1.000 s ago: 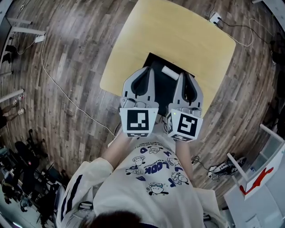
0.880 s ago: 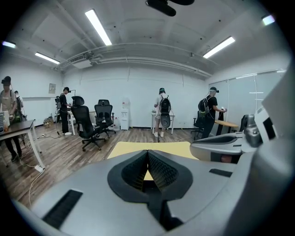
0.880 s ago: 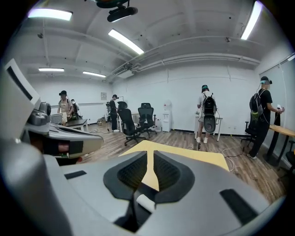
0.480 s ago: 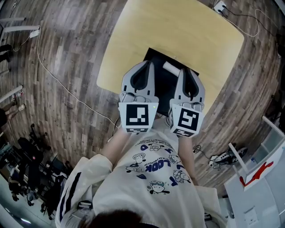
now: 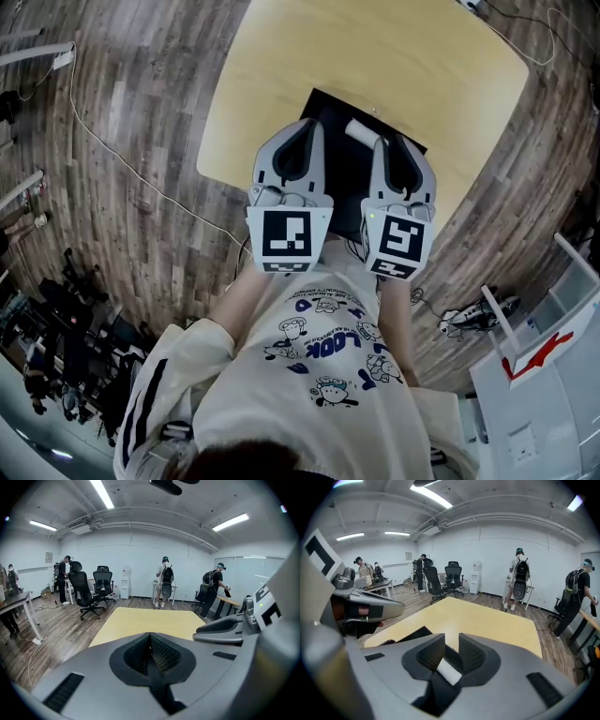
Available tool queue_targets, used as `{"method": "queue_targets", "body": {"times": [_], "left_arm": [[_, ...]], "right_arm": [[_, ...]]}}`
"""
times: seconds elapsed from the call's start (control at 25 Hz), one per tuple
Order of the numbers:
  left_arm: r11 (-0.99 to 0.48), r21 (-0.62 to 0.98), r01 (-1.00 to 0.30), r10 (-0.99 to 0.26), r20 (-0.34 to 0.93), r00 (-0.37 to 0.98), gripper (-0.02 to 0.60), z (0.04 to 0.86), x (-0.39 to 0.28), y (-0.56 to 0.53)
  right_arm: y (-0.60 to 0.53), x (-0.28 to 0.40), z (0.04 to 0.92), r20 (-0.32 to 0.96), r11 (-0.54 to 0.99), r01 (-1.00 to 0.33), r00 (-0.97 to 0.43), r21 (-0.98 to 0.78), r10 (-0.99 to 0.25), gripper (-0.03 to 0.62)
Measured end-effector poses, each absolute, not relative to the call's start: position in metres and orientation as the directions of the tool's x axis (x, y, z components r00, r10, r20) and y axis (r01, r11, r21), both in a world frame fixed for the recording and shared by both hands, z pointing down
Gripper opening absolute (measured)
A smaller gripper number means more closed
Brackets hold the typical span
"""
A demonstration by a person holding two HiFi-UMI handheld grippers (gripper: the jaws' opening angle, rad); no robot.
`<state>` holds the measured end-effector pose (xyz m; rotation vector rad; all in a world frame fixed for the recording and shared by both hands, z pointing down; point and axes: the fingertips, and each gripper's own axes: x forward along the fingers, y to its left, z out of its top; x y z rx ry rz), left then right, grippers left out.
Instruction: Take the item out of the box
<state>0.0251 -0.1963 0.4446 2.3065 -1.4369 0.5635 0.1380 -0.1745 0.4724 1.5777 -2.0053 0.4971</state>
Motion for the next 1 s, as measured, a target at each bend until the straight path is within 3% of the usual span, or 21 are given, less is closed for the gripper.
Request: {"method": "queue_targets", "body": {"times": [0.2, 0.6, 1.0], "left_arm": [[-0.413, 0.111, -0.904, -0.745, 0.529, 0.405, 0.014, 0.456, 0.025, -0.196], [-0.416, 0.139, -0.899, -0.719, 0.555, 0.419, 0.014, 0.472, 0.031, -0.195], [-0.403, 0.165, -0.9, -0.708, 0.567, 0.421, 0.014, 0.483, 0.03, -0.199]], "right_arm": [[-0.173, 0.134, 0.487, 0.667, 0.287, -0.957, -0.184, 0.046, -0.721, 0.106], [-0.163, 0.122, 0.528, 0.822, 0.502, -0.859, -0.215, 0.098, -0.528, 0.143], [-0.158, 0.121, 0.553, 0.906, 0.608, -0.786, -0.171, 0.111, -0.386, 0.163]]}}
